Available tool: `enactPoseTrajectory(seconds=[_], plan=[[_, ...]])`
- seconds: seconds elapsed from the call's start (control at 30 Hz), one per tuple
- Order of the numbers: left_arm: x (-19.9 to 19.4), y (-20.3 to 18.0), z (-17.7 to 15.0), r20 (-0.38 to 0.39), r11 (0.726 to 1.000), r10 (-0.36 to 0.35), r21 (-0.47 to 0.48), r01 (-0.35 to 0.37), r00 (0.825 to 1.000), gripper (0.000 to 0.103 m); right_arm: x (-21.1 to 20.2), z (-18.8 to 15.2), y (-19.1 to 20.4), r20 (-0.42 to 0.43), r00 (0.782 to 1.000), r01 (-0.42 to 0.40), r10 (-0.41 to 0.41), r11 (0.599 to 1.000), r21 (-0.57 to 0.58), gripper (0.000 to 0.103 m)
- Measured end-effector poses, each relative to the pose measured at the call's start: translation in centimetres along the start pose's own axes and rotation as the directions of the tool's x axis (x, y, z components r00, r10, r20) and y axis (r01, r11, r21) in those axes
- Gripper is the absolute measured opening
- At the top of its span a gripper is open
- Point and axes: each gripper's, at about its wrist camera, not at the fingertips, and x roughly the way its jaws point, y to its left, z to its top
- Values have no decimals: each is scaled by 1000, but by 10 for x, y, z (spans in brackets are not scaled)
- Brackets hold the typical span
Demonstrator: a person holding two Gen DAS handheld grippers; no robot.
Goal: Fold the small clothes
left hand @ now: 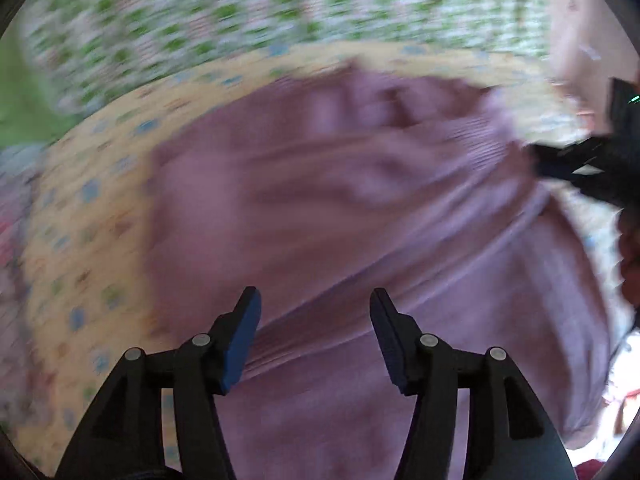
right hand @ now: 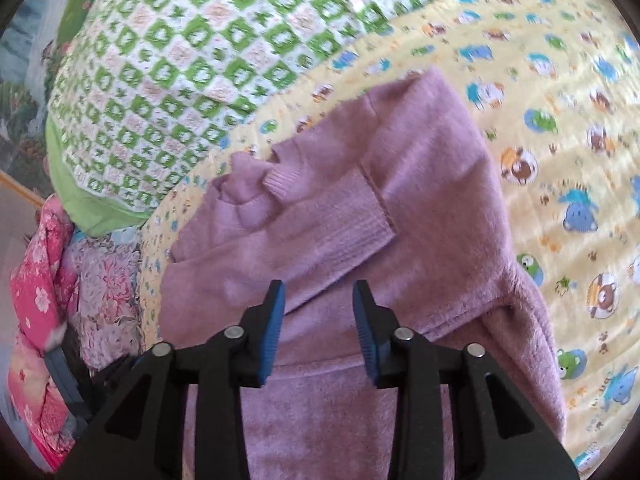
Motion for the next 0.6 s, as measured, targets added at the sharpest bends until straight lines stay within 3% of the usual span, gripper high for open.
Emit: enactPoseTrajectory(seconds=[0.07,0.23,0.33,0.37,0.4,0.43,0.5,0.53,0.6], plan=[[10,29,-17,-42,993,107,-37,-108,993,57,15,4,-5,-12,1000,27,-27,1000,5,39],[36,60,-35,-90,979,159,-117,-169,983,57,47,17,-20,-24,996,89,-88,994,59,39],[46,62,-34,-85,963,199,-167,-211,976,57,60,25,-24,-13,999,39,-38,991,130,38],[48,63,-33,-86,954,214,-196,-227,973,57,61,28,-18,-24,999,30,-27,992,122,13],[52,66,-29,-86,947,216,-225,-231,973,57,57,30,-5,-25,999,22,-20,996,82,7],[53,67,-27,-83,937,221,-257,-235,972,57,45,32,12,0,1000,4,-4,1000,30,7],[56,71,-24,-87,924,236,-290,-251,968,57,0,35,53,92,986,-131,138,988,-80,6],[57,72,-23,-91,919,234,-305,-251,968,57,-32,35,70,149,967,-188,207,973,-134,6],[58,82,-23,-100,902,213,-363,-236,972,57,-69,32,80,225,957,-144,183,973,-183,6]])
